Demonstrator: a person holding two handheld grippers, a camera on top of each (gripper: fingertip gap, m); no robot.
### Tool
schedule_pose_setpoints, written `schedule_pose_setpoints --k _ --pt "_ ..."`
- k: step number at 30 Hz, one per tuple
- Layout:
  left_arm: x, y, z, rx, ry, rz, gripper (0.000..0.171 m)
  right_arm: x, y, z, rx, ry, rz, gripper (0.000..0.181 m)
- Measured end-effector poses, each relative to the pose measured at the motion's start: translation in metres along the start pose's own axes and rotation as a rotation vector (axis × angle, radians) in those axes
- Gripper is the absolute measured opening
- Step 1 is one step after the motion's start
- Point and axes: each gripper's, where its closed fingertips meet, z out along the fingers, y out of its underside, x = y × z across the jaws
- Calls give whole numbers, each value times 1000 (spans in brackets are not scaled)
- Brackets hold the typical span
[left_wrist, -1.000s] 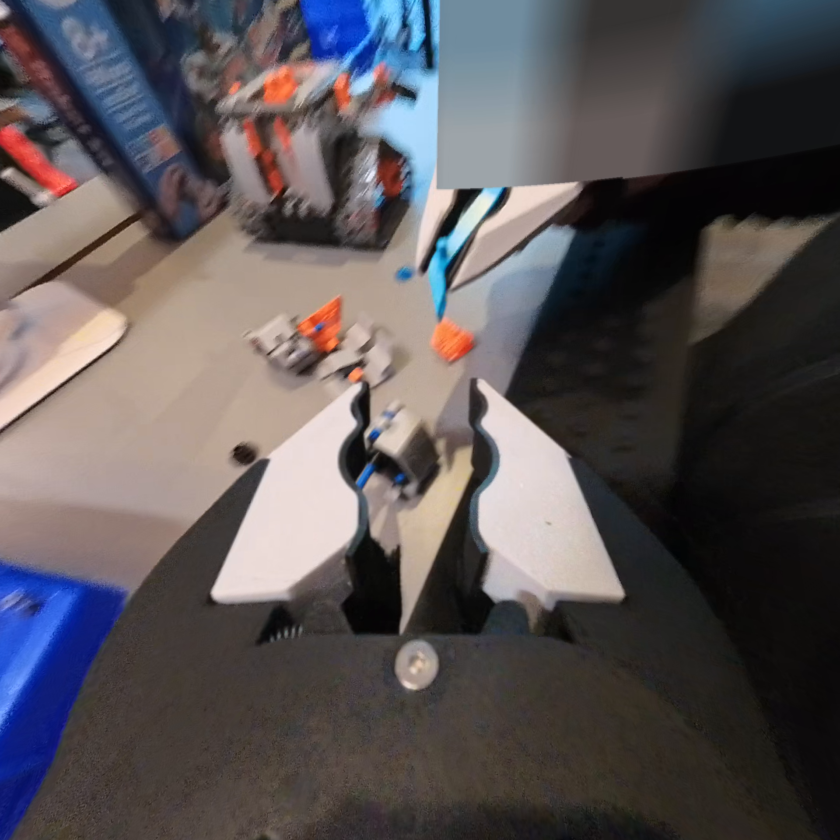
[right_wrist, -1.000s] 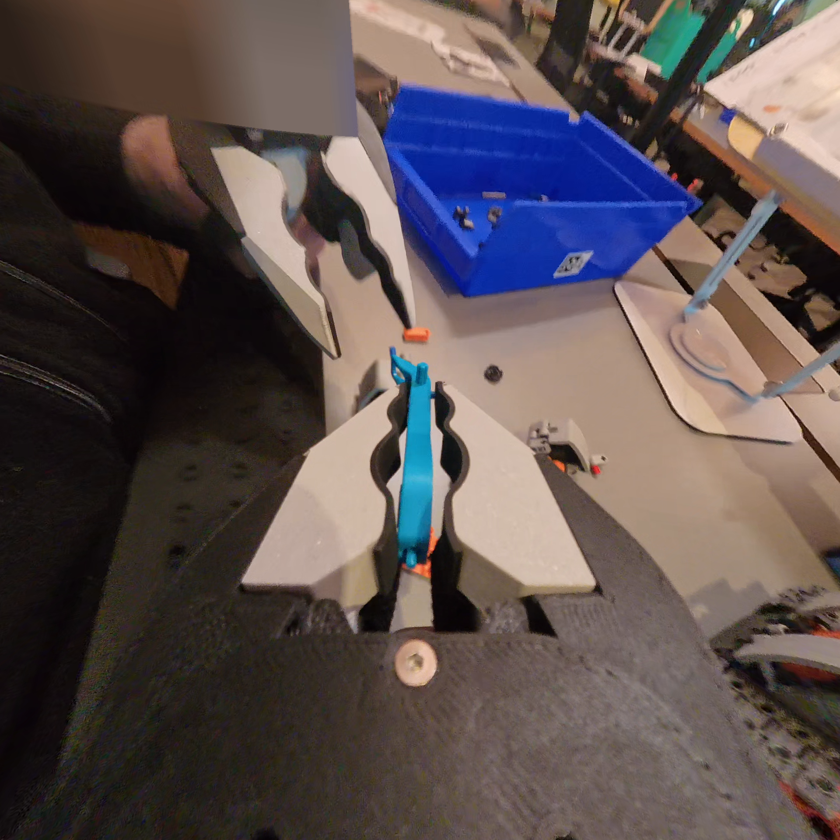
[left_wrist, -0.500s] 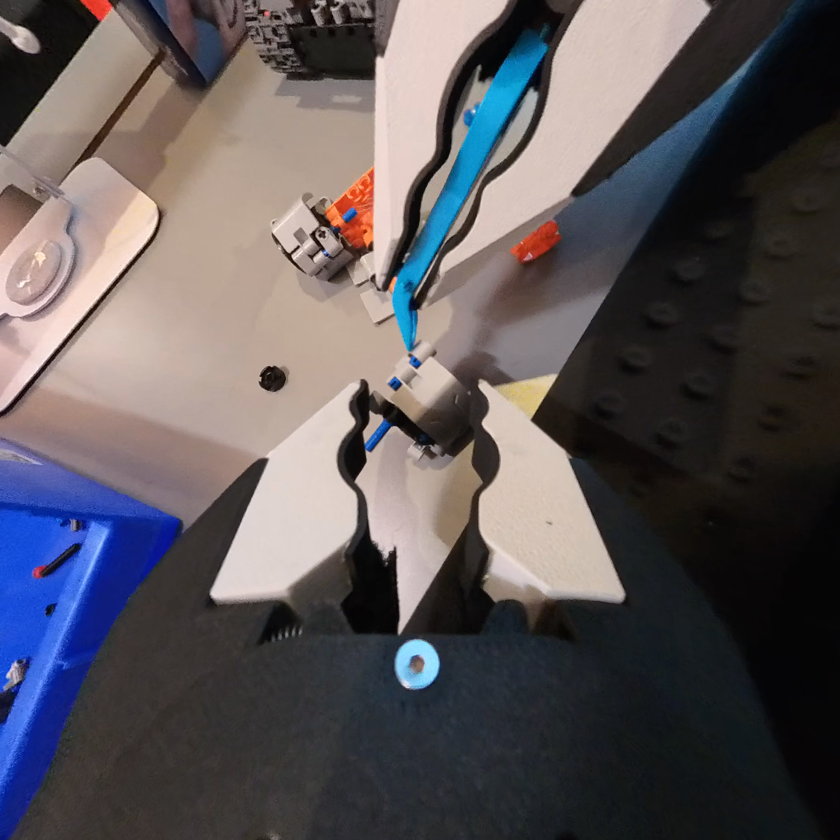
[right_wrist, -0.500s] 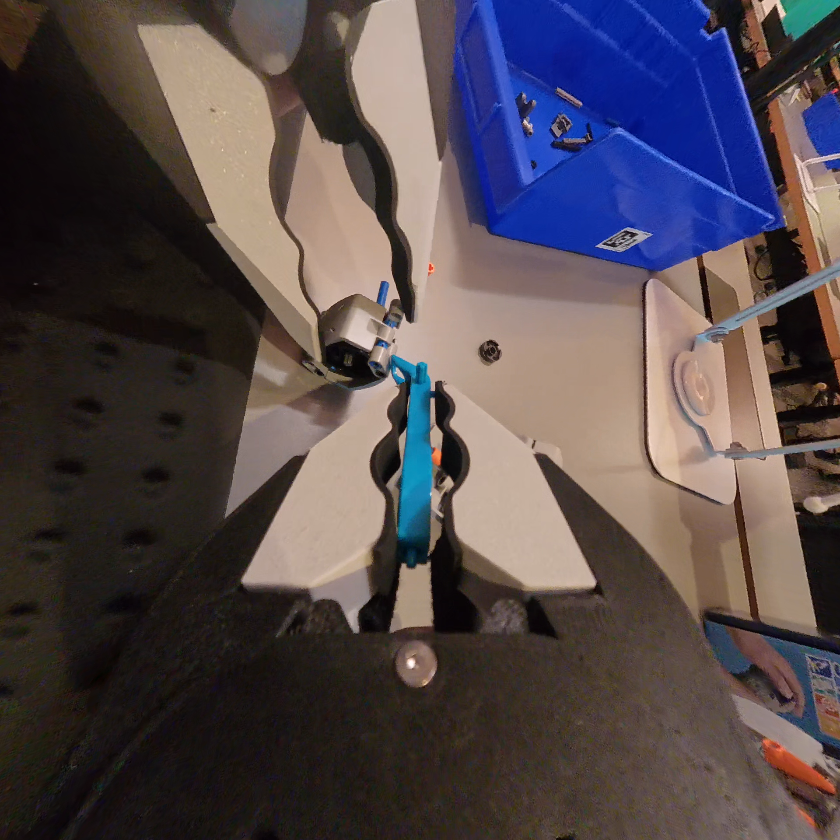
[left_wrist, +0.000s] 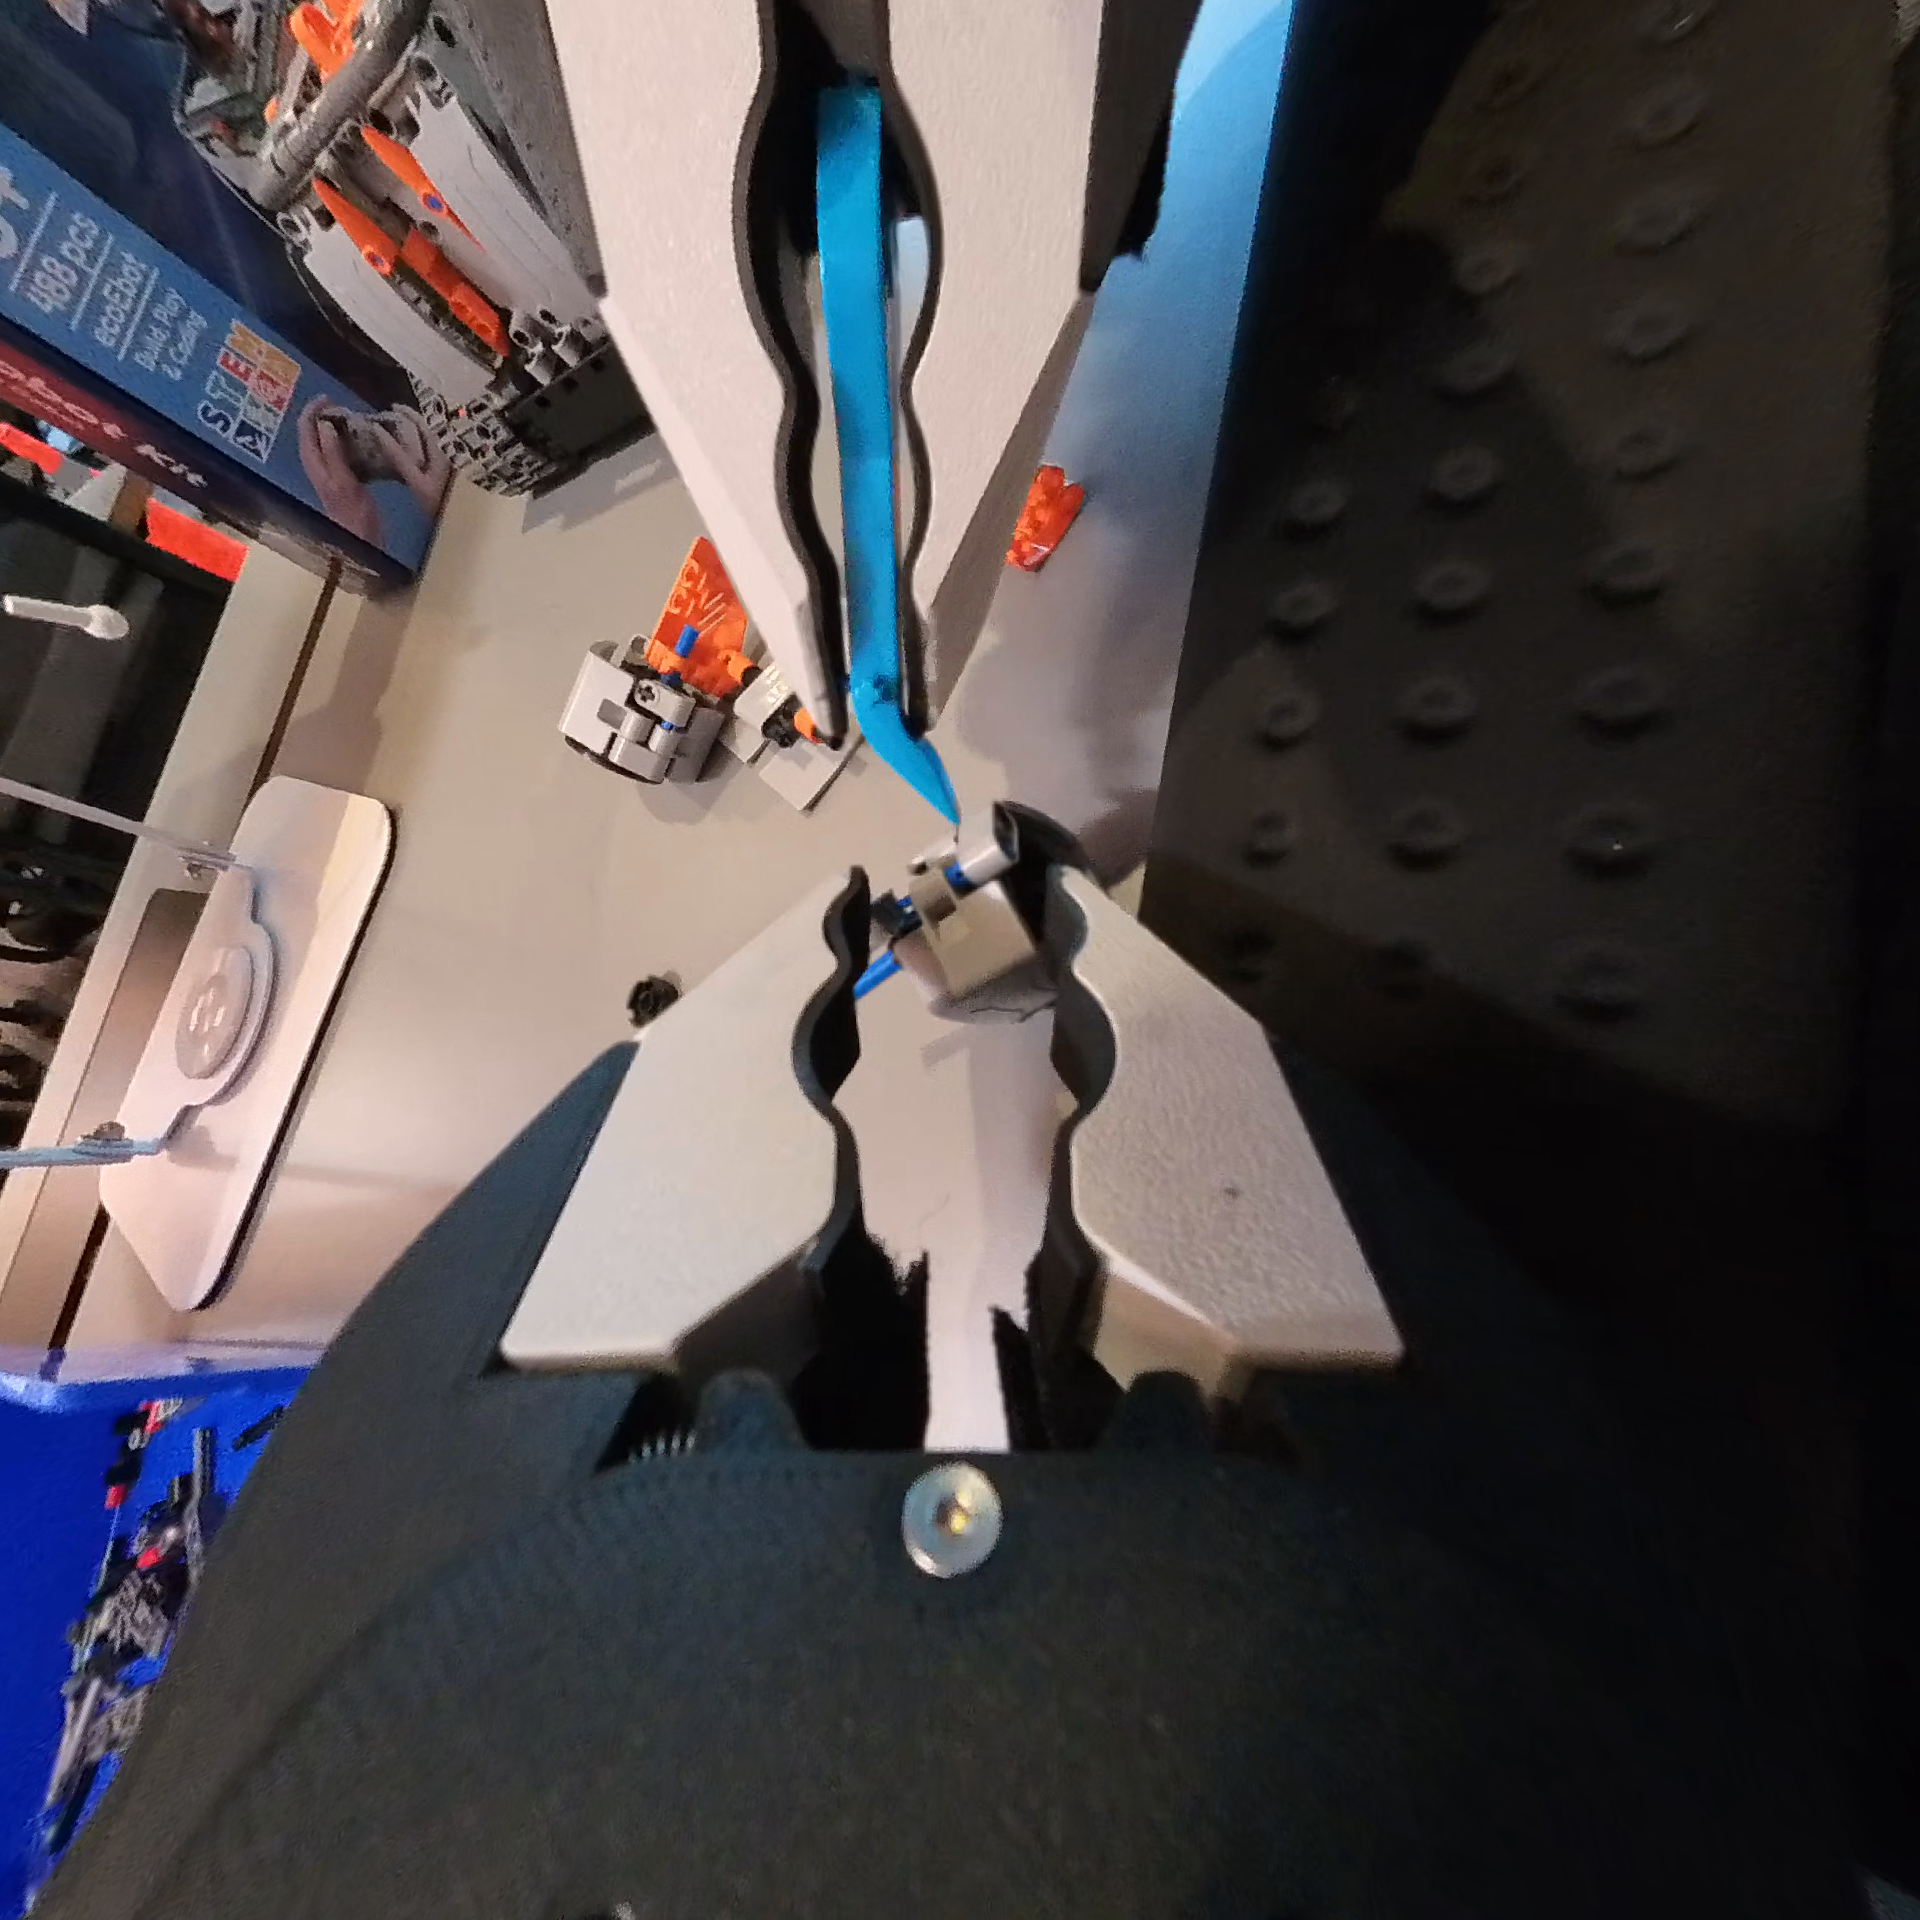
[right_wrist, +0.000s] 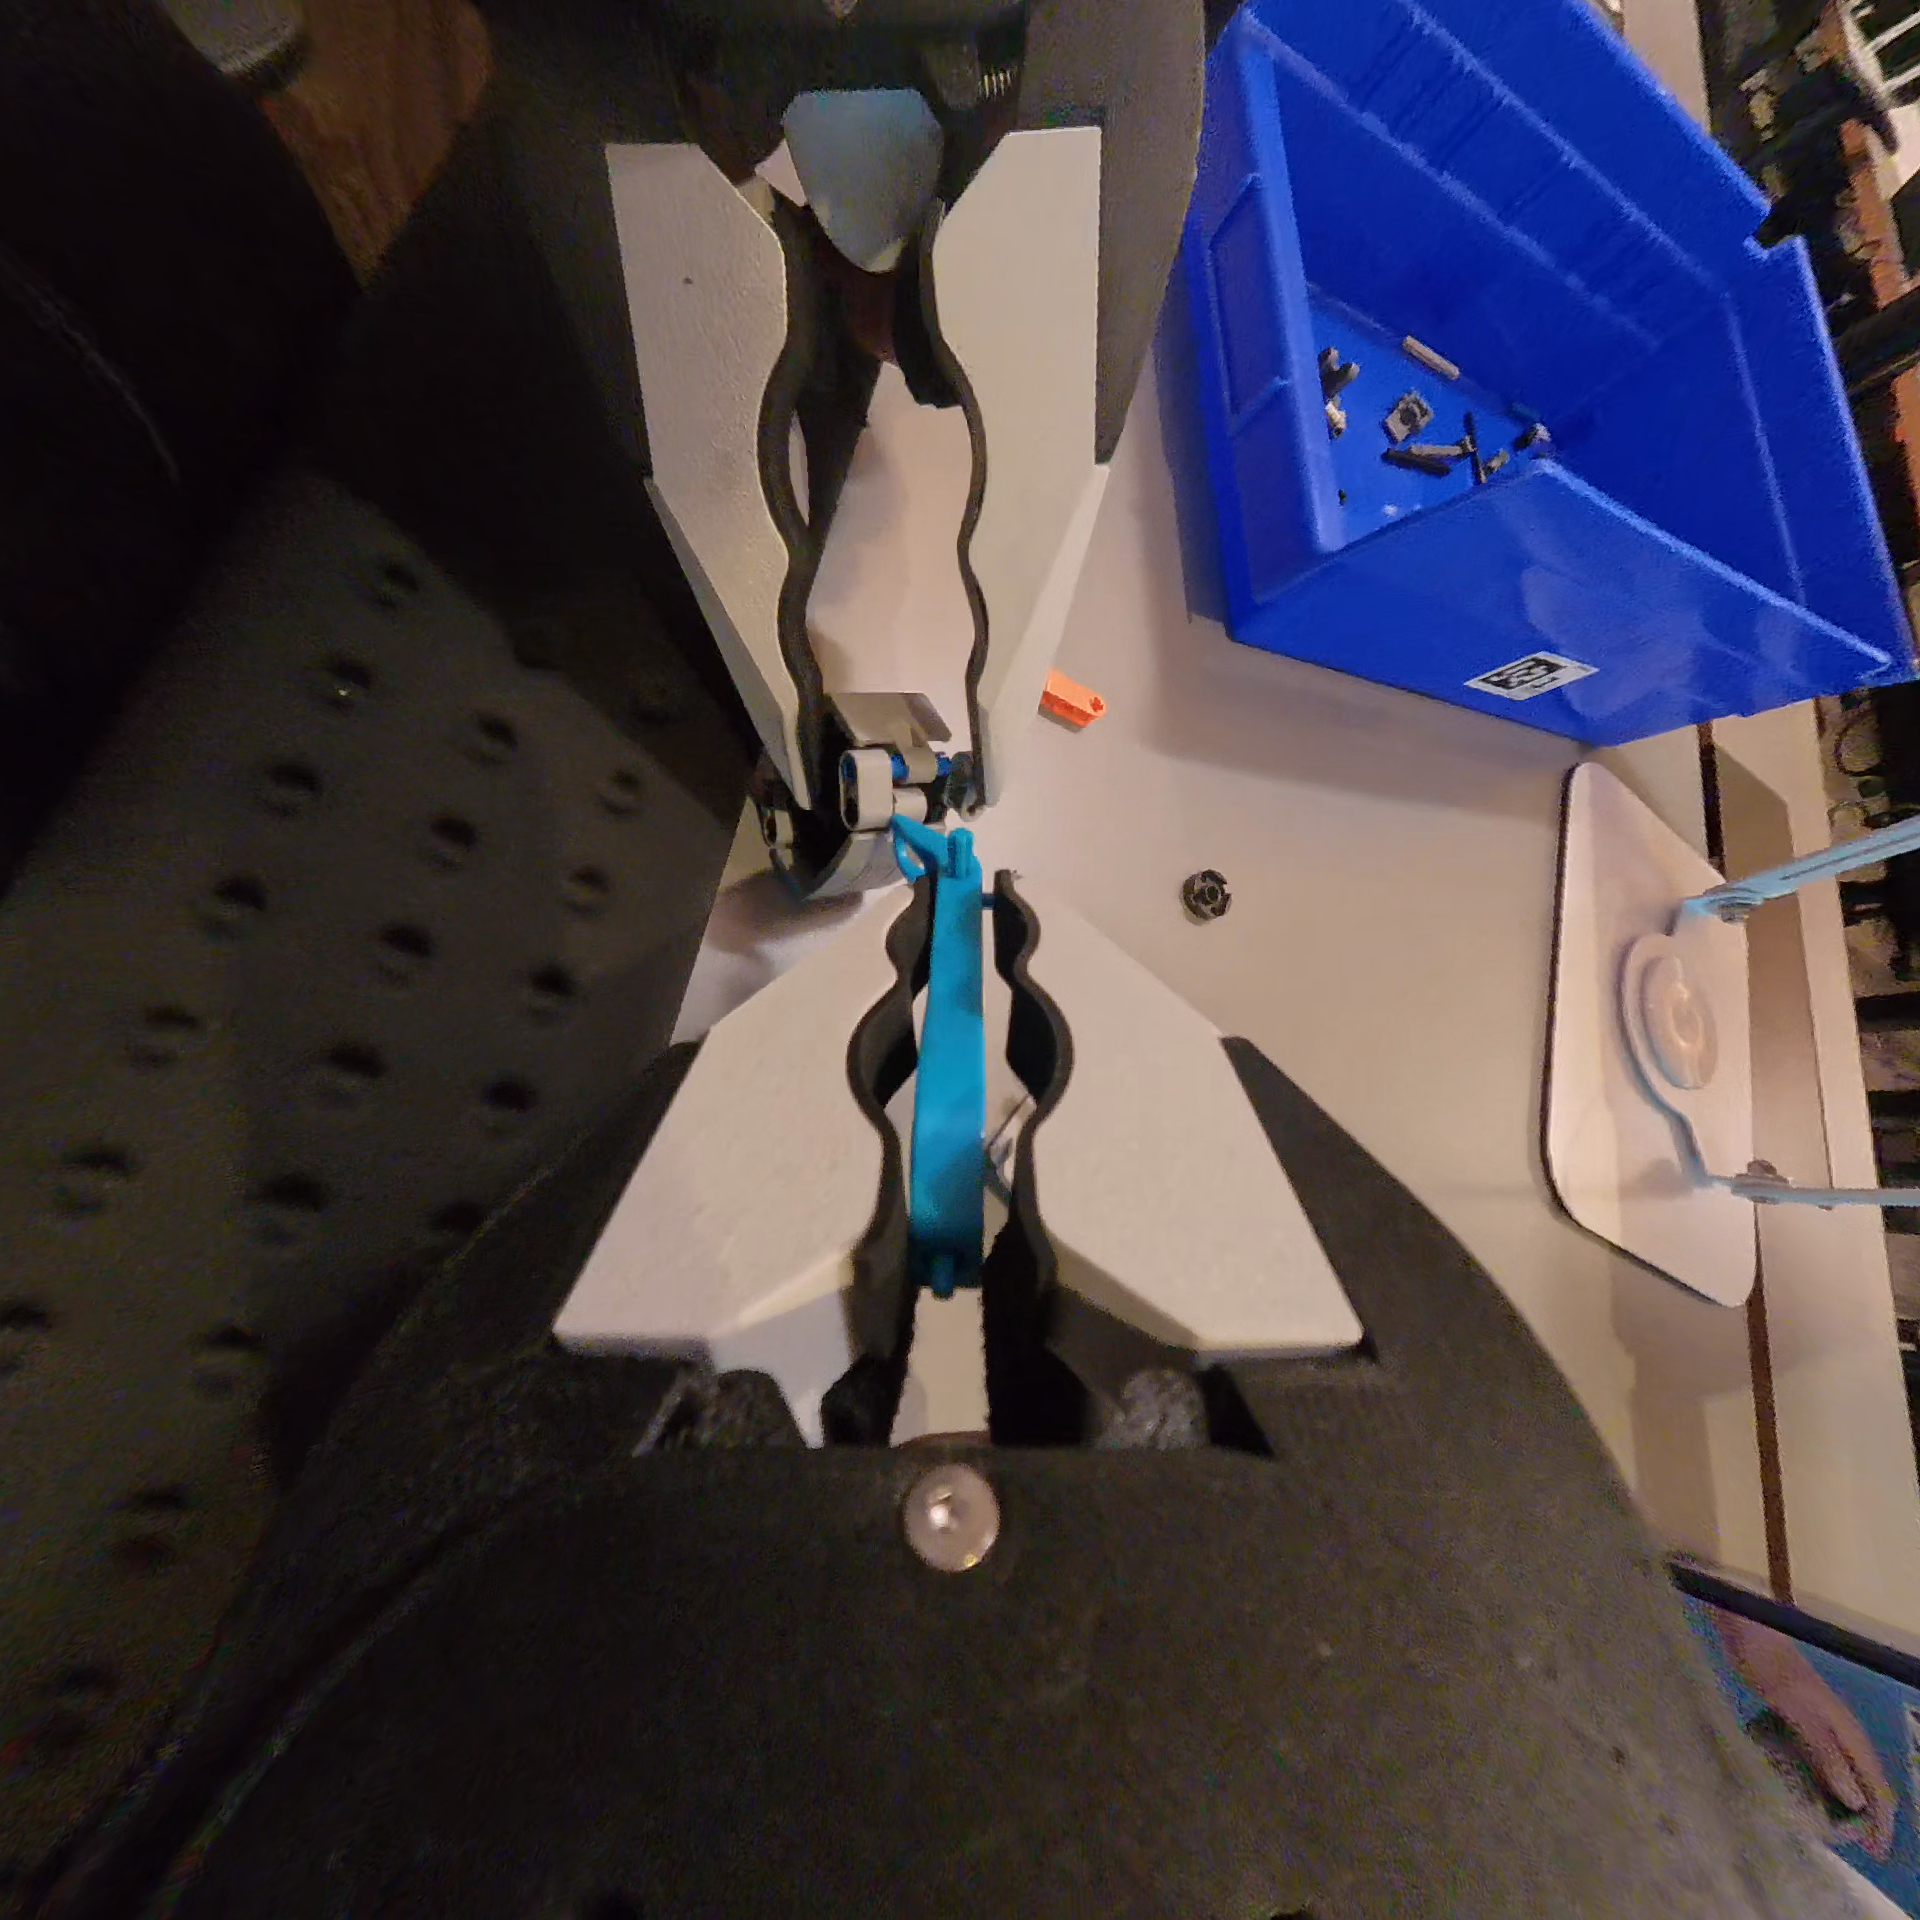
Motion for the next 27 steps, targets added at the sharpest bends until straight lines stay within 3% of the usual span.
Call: schedule_pose_setpoints --k 5,11,15,27 --pt "0 -2 5 18 12 8 20 3 -2 1 -15 -15 20 8" --pt "-3 -3 7 10 -35 -10 20 2 -5 -1 24 -78 220 8" --pt "-2 -3 8 -5 -68 29 19 1 -3 1 13 -75 242 8" --pt "1 -4 13 -3 -63 74 19 -4 0 0 -144 -66 28 7"
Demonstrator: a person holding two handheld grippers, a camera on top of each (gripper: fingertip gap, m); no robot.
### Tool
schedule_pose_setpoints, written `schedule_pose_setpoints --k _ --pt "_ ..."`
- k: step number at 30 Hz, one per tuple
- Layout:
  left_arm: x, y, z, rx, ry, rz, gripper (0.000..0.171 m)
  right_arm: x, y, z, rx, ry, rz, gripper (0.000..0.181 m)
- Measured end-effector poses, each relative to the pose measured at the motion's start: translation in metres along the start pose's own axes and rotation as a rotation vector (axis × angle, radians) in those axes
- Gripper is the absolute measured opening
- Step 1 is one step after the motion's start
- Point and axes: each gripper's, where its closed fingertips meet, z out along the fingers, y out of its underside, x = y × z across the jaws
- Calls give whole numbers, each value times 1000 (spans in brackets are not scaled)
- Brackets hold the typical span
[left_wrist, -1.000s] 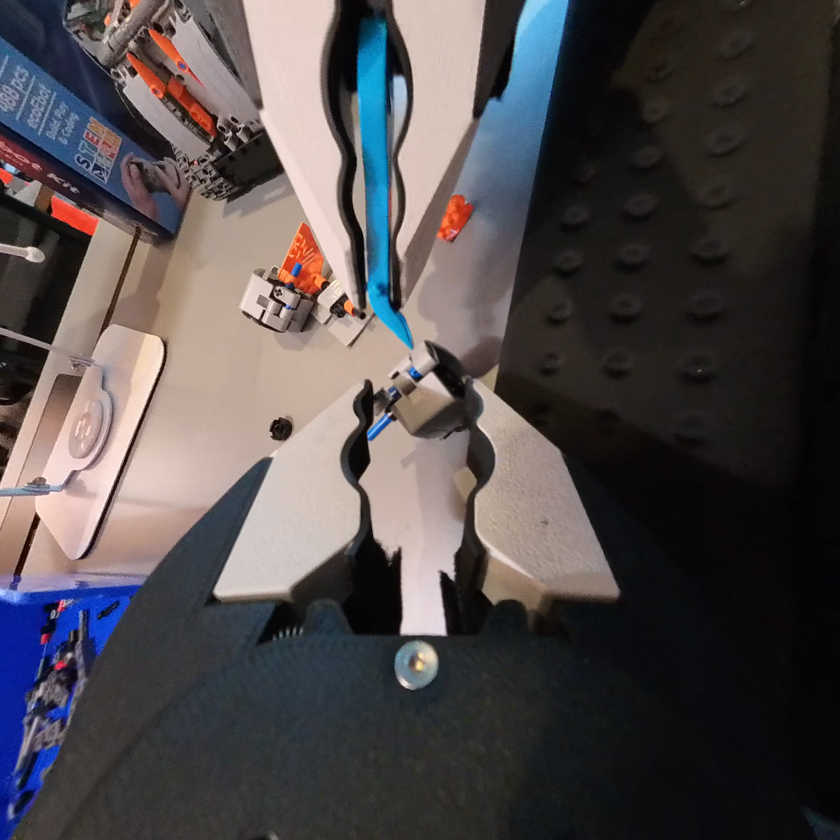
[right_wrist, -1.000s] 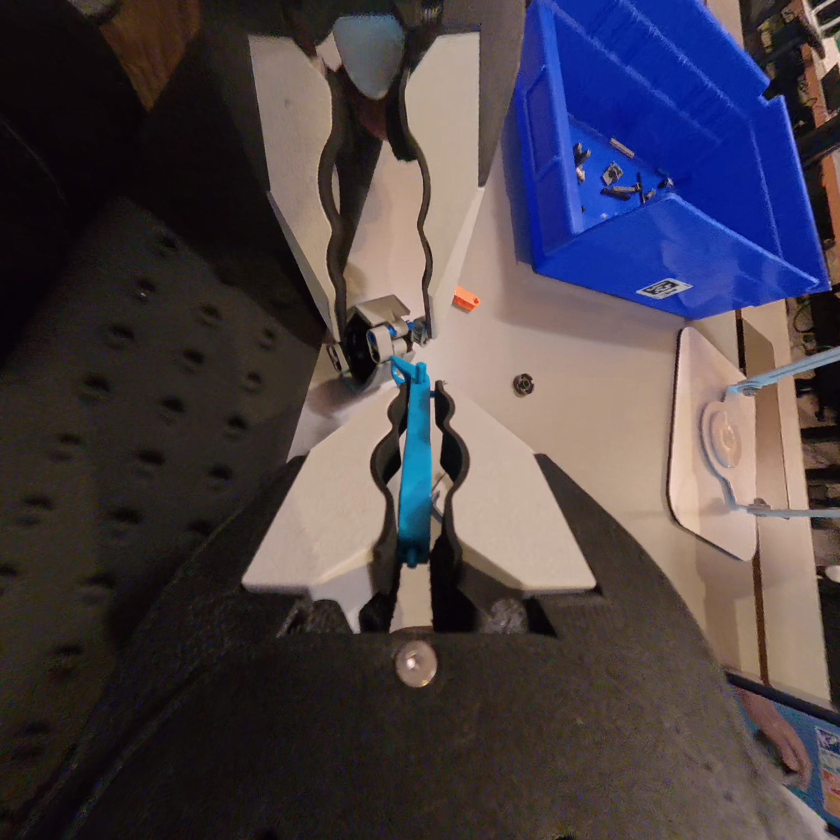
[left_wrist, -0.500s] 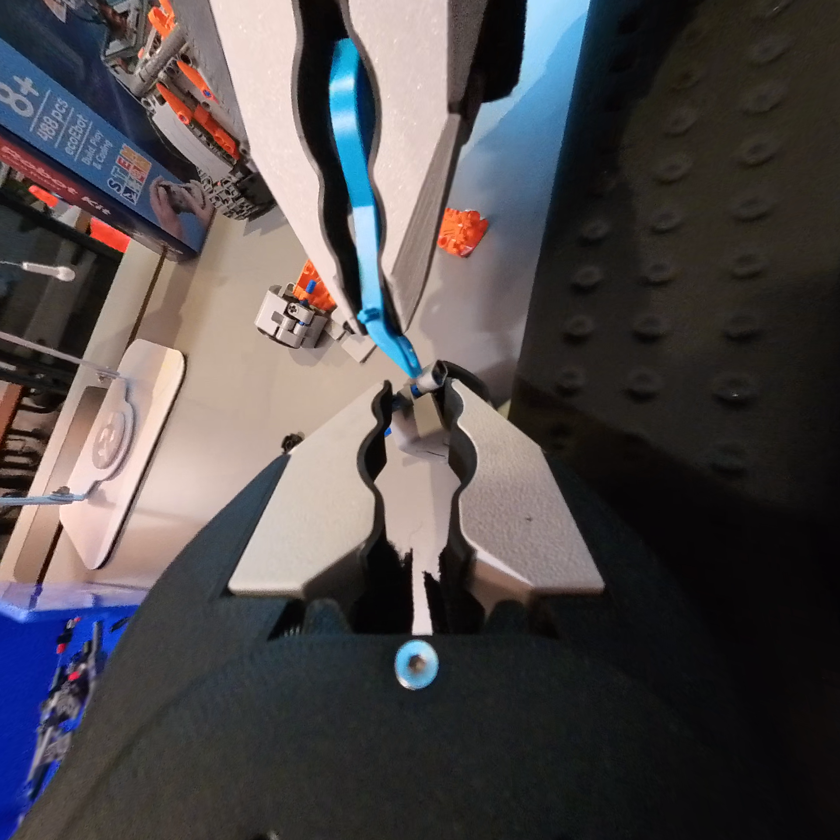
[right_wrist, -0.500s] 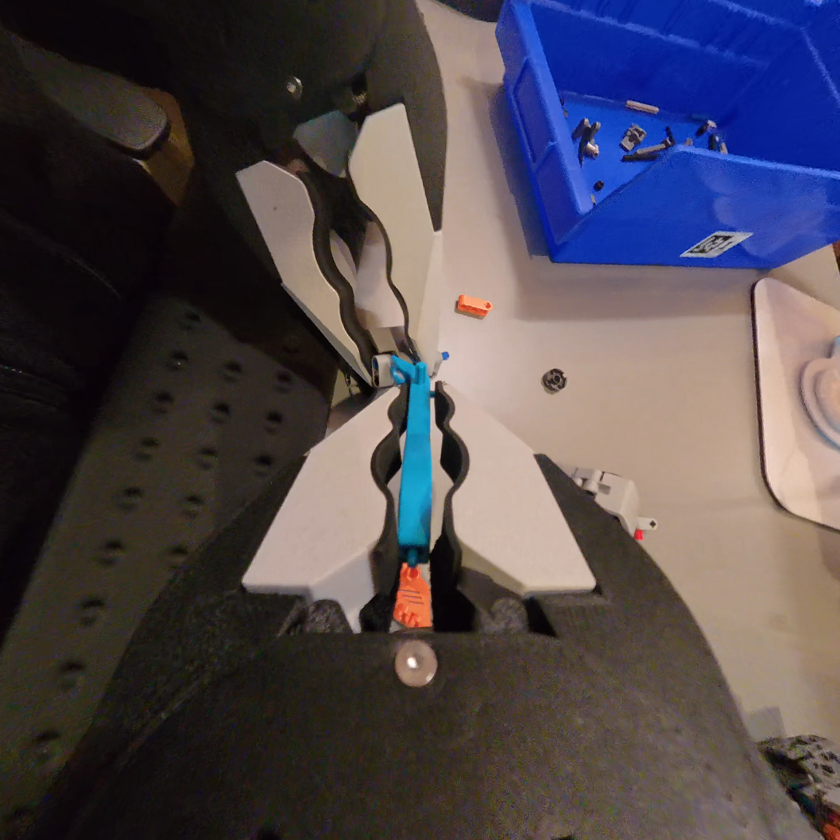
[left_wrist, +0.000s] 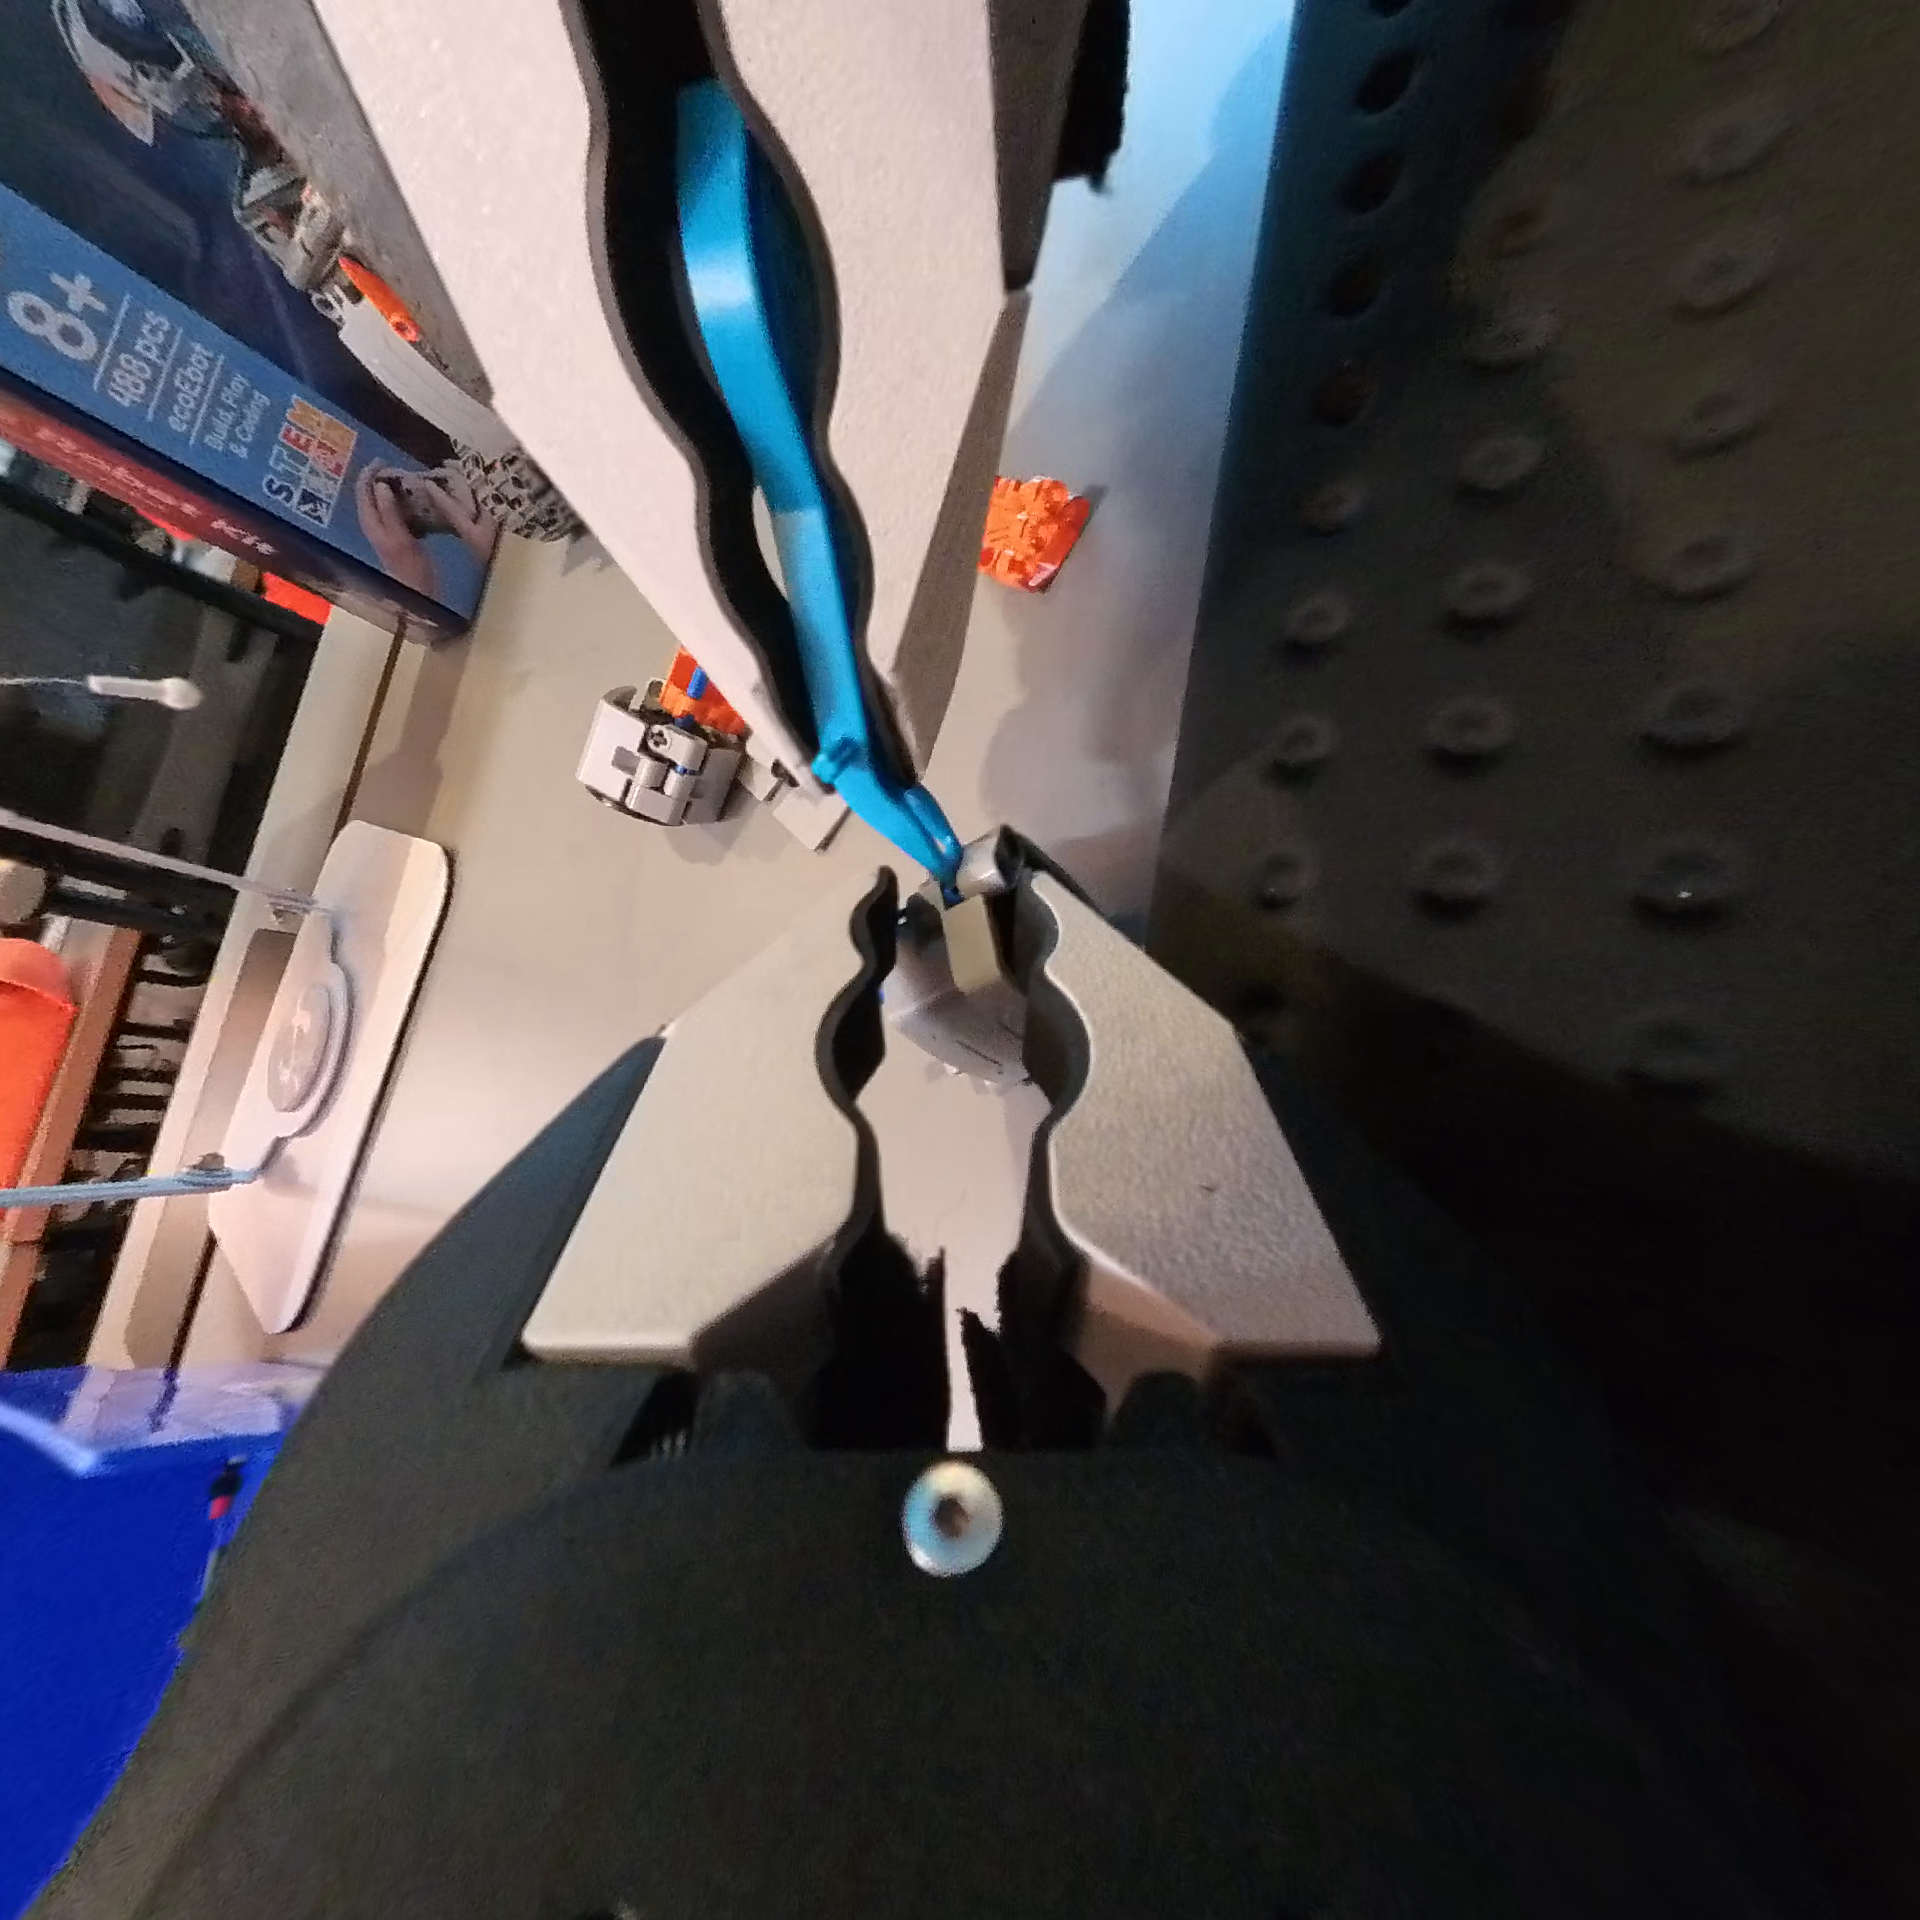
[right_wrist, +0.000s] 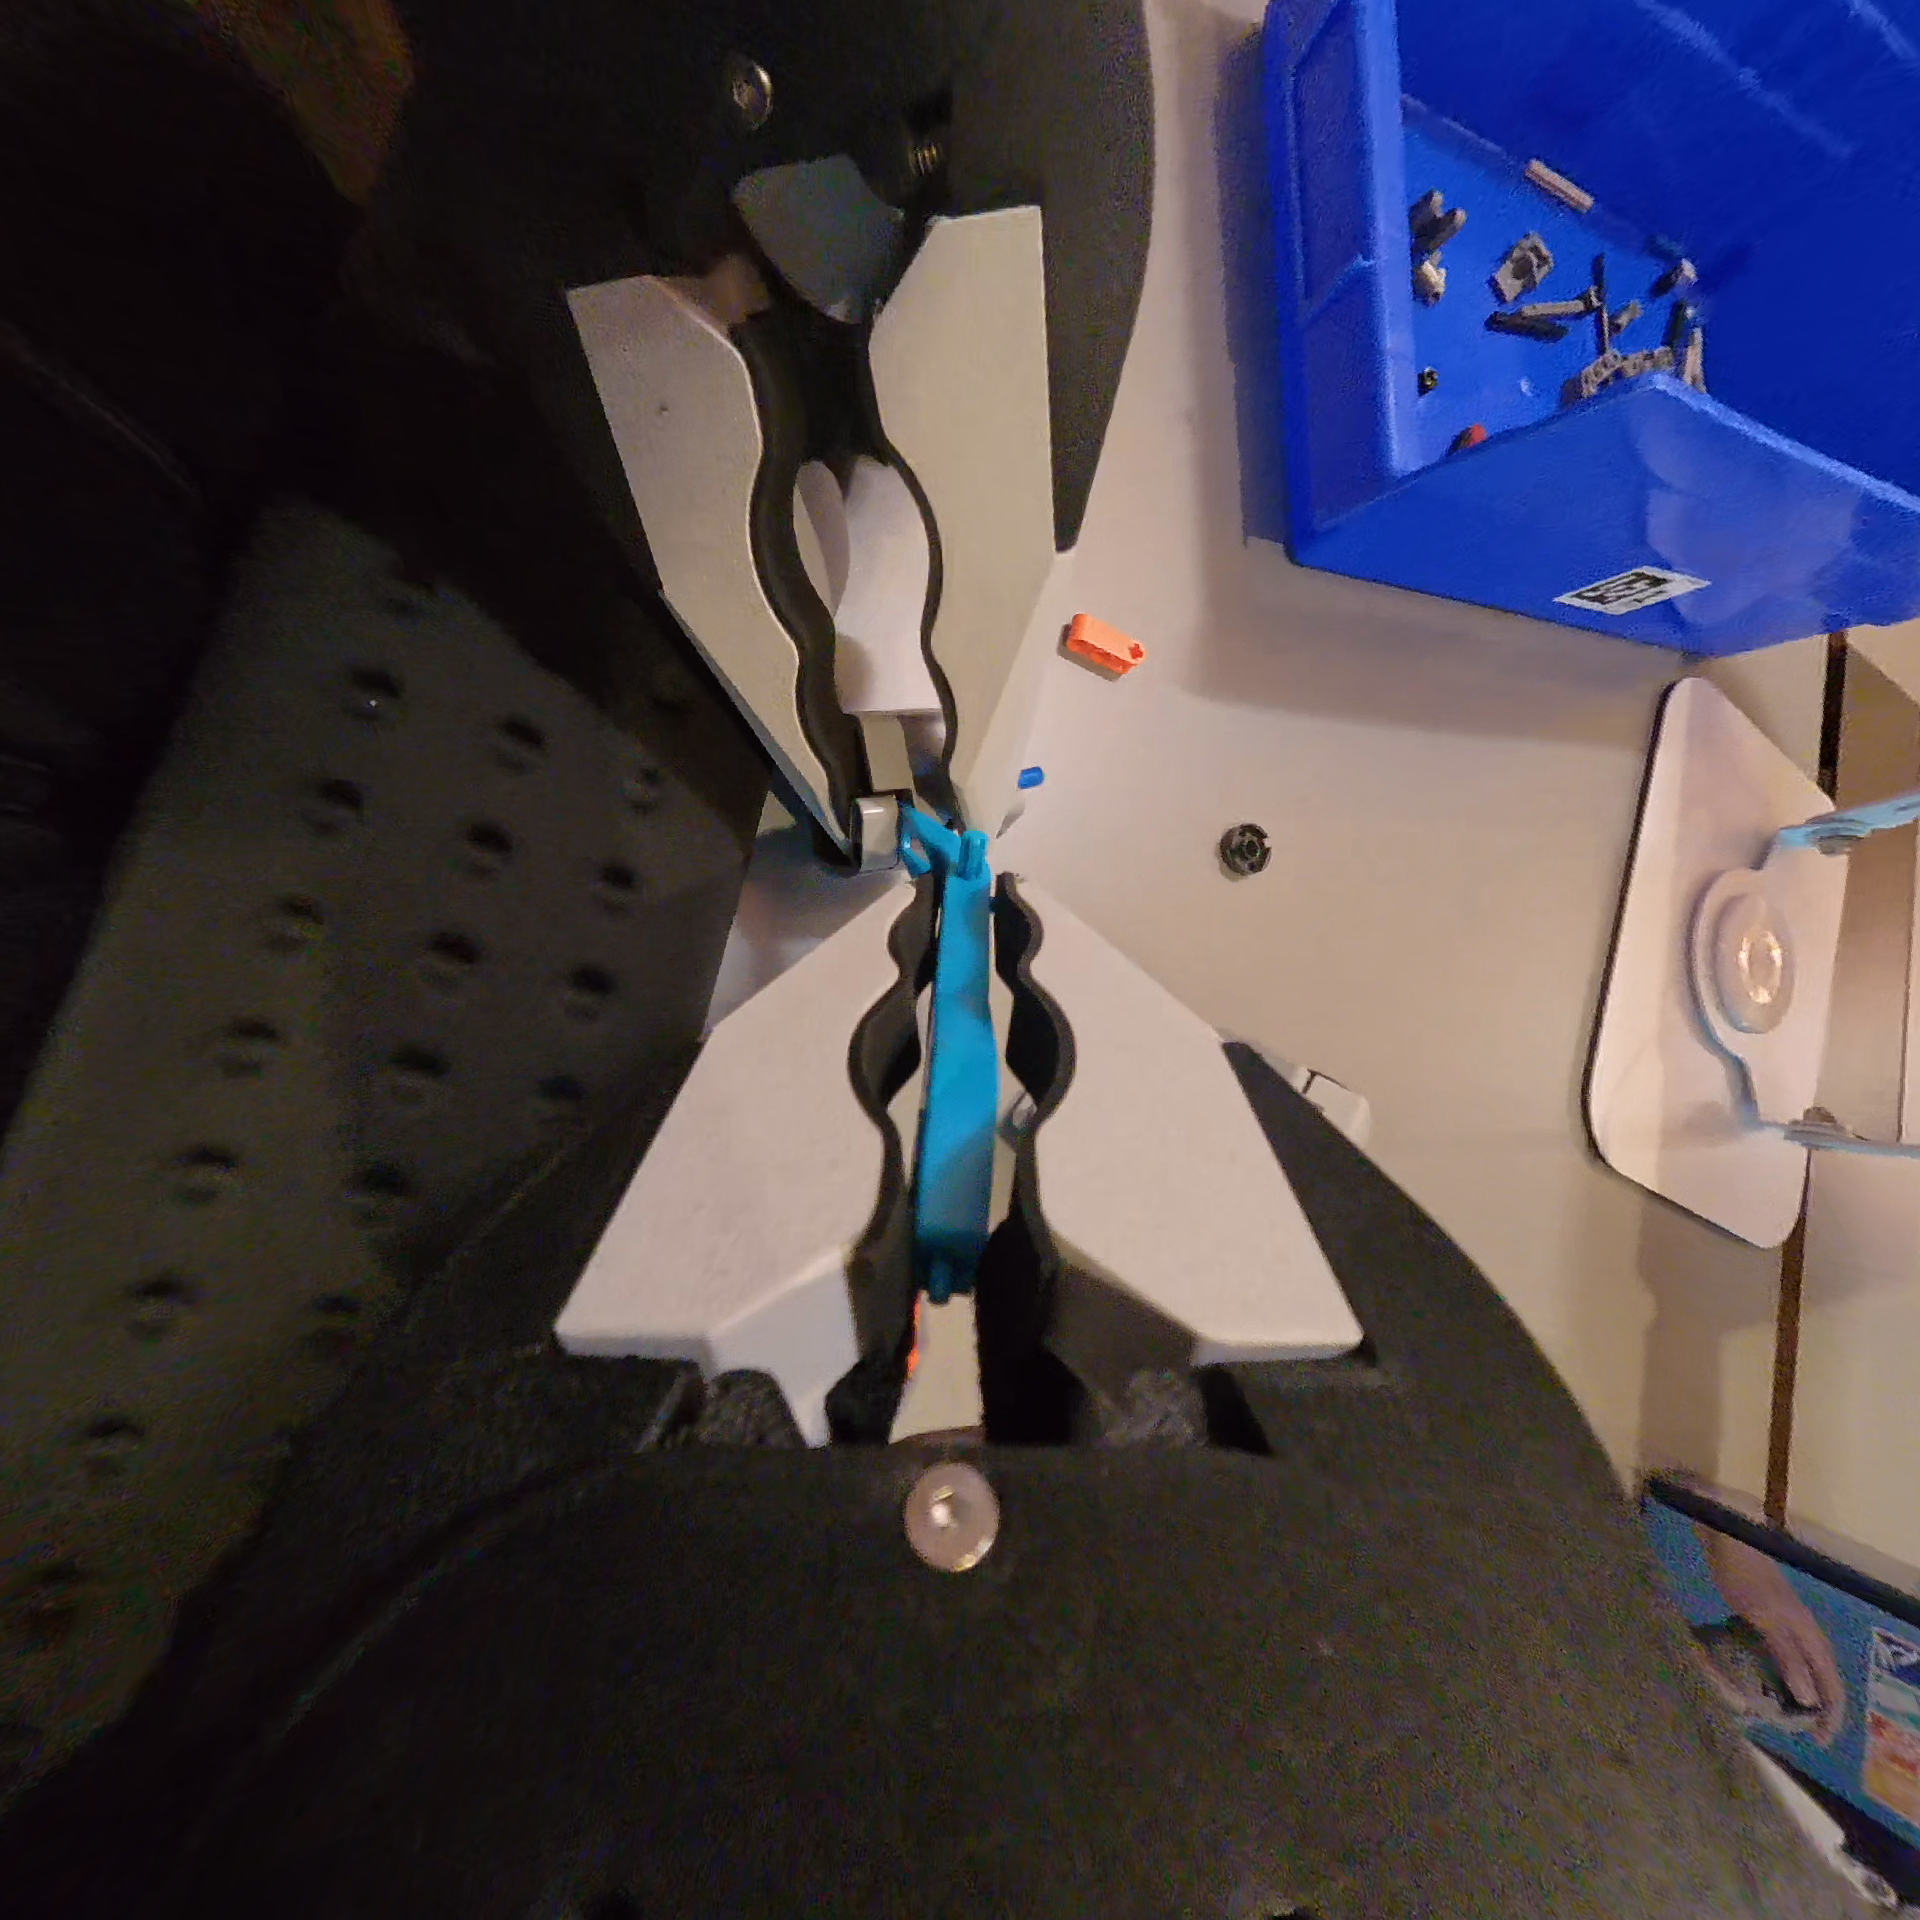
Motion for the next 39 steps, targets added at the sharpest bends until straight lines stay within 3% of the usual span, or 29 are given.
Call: schedule_pose_setpoints --k 22,34,39 --pt "5 -2 0 94 70 54 19 -3 0 6 -3 -511 -42 7" --pt "2 -1 2 75 52 19 18 -2 7 3 -110 48 -192 7" --pt "2 -2 5 50 31 42 18 -1 8 0 -256 135 -386 7"
